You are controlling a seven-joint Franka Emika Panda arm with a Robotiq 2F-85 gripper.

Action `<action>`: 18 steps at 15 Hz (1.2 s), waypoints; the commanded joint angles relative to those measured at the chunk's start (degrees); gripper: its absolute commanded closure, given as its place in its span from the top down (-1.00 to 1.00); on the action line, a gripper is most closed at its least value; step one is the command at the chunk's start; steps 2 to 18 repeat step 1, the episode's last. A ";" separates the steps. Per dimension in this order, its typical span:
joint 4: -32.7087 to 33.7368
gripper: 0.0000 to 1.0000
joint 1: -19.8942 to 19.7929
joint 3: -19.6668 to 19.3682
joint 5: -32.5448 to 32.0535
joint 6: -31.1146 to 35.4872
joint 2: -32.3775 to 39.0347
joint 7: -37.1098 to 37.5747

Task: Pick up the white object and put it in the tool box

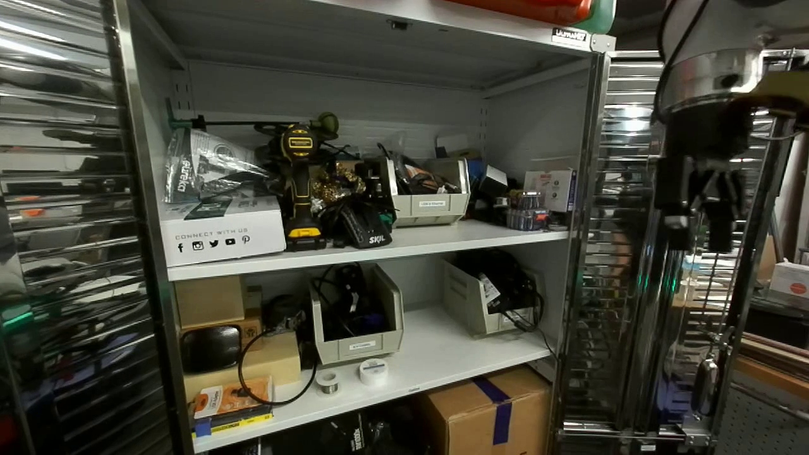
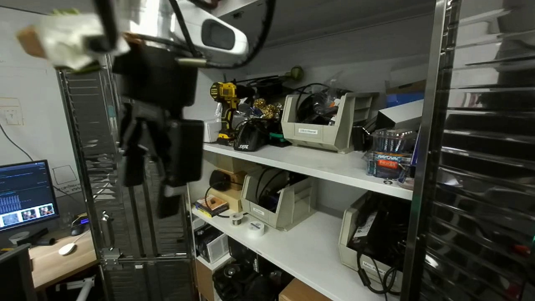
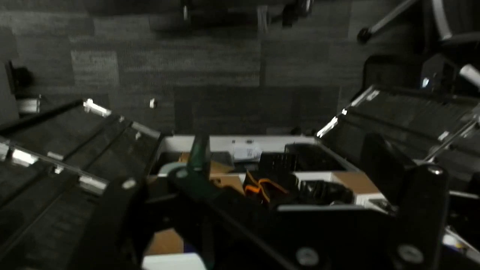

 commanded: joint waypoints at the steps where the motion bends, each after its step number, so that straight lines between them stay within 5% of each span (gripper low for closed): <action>1: -0.06 1.00 -8.23 5.80 2.78 0.33 1.14 -3.54; 18: -0.06 1.00 -8.23 5.80 2.78 0.33 1.14 -3.54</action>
